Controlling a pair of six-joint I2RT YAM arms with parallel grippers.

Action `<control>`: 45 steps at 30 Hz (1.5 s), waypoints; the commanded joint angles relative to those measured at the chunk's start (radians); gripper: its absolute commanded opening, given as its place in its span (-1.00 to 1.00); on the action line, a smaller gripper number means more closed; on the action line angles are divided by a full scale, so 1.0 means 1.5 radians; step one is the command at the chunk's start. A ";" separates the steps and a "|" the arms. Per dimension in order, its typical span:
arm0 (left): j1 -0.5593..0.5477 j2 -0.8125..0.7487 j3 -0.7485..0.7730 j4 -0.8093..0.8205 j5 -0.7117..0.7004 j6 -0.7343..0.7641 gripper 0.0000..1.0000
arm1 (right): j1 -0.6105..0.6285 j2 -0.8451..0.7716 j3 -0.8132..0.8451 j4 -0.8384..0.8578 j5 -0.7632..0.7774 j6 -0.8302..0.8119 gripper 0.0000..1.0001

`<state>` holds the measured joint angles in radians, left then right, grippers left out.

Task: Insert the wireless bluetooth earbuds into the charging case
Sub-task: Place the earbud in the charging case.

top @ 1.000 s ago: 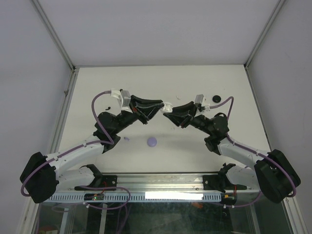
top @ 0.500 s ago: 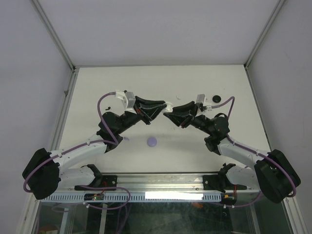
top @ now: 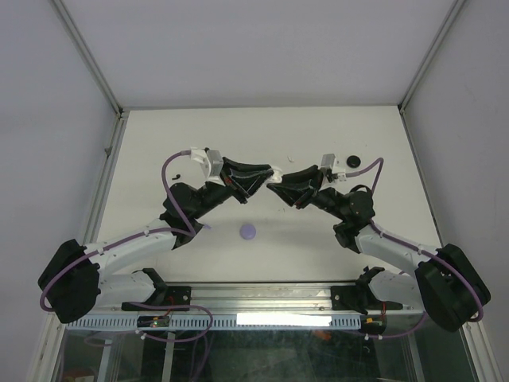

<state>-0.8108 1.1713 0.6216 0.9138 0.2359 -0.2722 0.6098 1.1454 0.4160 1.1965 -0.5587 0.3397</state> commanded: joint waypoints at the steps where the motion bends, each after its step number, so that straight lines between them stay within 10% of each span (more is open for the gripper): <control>1: -0.009 -0.002 -0.002 0.028 -0.003 0.004 -1.00 | 0.004 -0.022 0.012 0.056 0.026 0.002 -1.00; 16: -0.011 -0.007 0.007 -0.042 -0.053 -0.021 -1.00 | 0.004 -0.038 0.008 0.047 0.023 -0.002 -1.00; 35: -0.010 -0.052 0.055 -0.166 -0.086 -0.029 -0.14 | 0.004 -0.043 0.004 0.024 0.020 -0.009 -1.00; 45: 0.030 -0.100 0.058 -0.237 -0.017 -0.041 -0.11 | 0.003 -0.059 0.008 -0.012 0.016 -0.017 -1.00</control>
<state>-0.8066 1.0531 0.6655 0.5915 0.1390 -0.3157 0.6106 1.0859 0.4126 1.1572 -0.5278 0.3340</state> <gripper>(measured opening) 0.447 0.280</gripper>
